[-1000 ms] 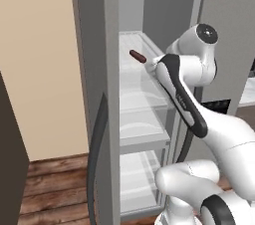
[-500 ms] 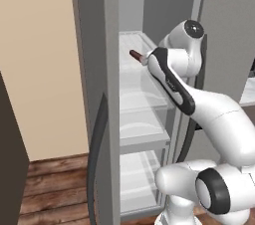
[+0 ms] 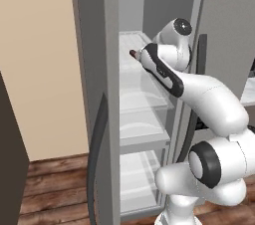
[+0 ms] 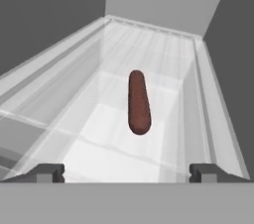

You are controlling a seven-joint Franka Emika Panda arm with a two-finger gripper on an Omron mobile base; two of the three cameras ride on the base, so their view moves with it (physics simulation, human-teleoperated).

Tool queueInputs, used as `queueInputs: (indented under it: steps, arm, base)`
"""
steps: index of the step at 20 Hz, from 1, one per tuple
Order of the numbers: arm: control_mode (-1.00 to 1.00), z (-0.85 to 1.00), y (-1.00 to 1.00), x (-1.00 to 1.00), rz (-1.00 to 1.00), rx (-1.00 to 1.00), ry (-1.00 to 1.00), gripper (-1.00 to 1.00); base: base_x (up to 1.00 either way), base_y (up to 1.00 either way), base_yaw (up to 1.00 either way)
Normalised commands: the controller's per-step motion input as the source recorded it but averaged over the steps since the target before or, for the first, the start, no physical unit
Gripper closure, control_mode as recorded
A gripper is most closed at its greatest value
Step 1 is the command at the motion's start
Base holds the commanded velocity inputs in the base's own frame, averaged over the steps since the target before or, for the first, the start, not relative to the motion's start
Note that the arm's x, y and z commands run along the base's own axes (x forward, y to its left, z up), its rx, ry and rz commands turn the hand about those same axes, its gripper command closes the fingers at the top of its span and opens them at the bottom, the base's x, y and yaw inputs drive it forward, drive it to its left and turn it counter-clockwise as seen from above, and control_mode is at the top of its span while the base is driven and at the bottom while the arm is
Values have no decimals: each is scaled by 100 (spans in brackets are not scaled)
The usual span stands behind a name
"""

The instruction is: Retrieve the sausage and cheese from the fridge and place them on the cutting board on the counter.

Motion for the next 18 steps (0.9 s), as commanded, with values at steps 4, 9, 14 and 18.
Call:
queueInputs:
  steps: [4, 9, 14, 18]
  arm:
    - [-100, -16, 0, 32, 0, 0, 0, -100]
    - [-100, -32, 0, 15, 0, -1, 0, -100]
    - [-100, -41, 0, 18, 0, -1, 0, -100]
    - [-100, -22, 0, 27, 0, 0, 0, -100]
  base:
    - [0, 0, 0]
    - [0, 0, 0]
    - [0, 0, 0]
    - [0, 0, 0]
